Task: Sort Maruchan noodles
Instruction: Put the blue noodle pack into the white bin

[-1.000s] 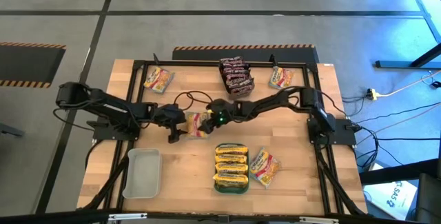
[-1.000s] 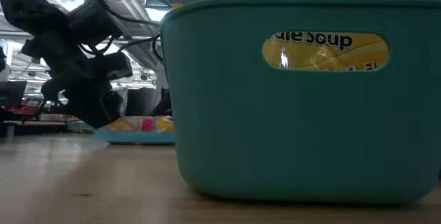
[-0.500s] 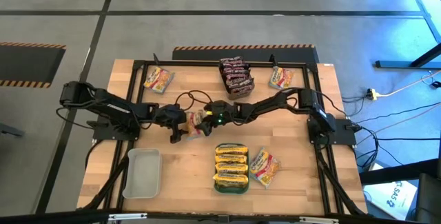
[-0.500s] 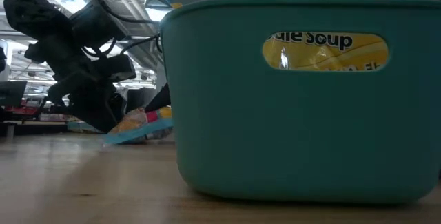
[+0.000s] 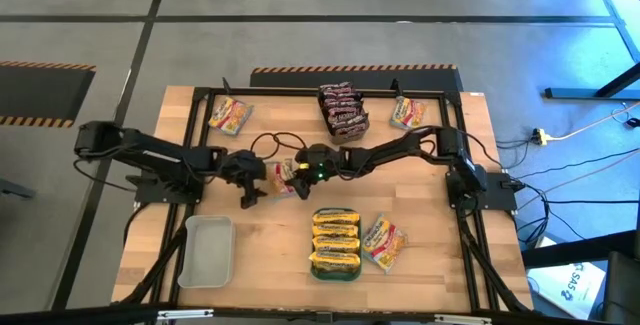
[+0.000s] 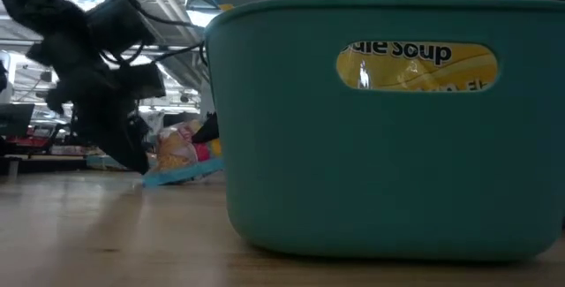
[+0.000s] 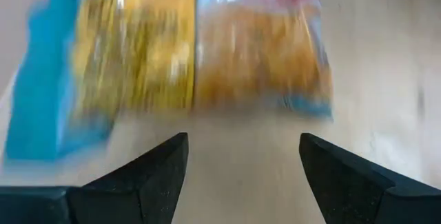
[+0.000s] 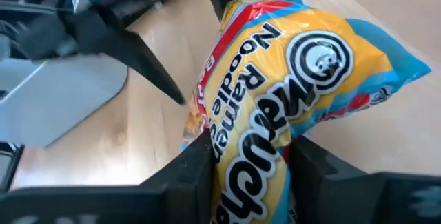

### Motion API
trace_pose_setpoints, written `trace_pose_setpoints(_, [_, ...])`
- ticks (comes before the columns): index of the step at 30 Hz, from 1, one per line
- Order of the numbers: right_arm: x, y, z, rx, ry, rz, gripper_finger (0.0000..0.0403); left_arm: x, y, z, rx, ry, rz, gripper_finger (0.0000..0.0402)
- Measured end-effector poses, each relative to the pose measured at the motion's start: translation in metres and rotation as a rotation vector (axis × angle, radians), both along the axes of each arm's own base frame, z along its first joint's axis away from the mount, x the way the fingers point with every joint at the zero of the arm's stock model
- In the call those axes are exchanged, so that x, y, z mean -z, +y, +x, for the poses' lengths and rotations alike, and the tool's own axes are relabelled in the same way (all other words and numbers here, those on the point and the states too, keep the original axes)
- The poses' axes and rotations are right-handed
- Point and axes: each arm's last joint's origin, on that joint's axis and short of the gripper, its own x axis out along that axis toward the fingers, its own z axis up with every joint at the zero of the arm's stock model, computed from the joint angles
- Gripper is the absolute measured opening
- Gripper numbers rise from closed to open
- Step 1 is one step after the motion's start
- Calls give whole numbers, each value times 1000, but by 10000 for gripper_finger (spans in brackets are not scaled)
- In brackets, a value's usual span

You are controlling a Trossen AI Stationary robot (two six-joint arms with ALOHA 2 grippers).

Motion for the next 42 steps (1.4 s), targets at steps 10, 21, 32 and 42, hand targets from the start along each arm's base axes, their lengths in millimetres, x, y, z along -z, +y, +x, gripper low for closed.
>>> trace_pose_setpoints(10, [-12, 2, 2, -81, 6, -133, 114, -65, -1, -14, 2, -33, 11, 273])
trace_pose_setpoints(21, [-49, 50, 21, -323, 77, -568, 113, -102, 6, -12, -156, -236, 7, 273])
trace_pose_setpoints(32, [-64, 73, 24, -376, 108, -809, 113, -87, 8, 13, -45, -204, -286, 303])
trace_pose_setpoints(42, [-65, 67, 24, -310, 148, -831, 113, -94, 3, 8, 25, -227, -366, 304])
